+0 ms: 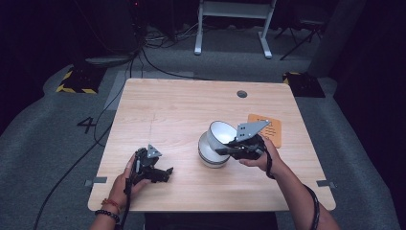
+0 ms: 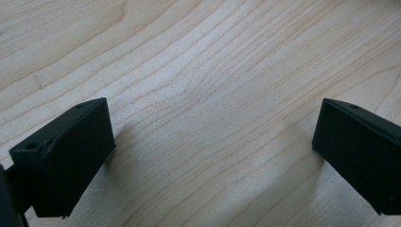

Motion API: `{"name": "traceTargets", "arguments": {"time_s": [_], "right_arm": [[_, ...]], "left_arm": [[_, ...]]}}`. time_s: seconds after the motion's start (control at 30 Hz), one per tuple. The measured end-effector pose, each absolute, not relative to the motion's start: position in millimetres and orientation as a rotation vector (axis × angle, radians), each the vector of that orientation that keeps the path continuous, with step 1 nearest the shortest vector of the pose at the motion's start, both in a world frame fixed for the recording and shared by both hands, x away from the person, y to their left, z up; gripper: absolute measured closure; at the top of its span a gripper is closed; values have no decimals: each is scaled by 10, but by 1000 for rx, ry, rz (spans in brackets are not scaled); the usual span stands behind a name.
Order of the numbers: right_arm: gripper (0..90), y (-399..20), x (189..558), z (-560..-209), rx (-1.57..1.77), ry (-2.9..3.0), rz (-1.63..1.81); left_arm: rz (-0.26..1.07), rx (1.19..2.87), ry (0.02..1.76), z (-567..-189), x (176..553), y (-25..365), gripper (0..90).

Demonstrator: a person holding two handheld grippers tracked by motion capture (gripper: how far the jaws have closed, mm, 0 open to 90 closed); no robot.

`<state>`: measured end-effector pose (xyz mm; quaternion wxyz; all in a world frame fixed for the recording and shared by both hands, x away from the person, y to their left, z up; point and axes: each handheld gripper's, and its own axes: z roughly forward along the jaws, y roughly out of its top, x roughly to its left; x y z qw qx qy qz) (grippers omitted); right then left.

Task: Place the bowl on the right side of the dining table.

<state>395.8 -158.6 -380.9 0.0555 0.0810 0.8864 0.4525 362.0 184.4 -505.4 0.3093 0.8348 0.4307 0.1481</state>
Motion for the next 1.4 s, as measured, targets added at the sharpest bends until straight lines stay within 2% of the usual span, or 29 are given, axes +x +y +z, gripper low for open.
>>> {"name": "traceTargets", "arguments": {"time_s": [1.4], "right_arm": [[821,-2291,4144,-3660,478,2545,1288]], "left_arm": [[391,2204,1137,-5056,3620,1844,0]]}}
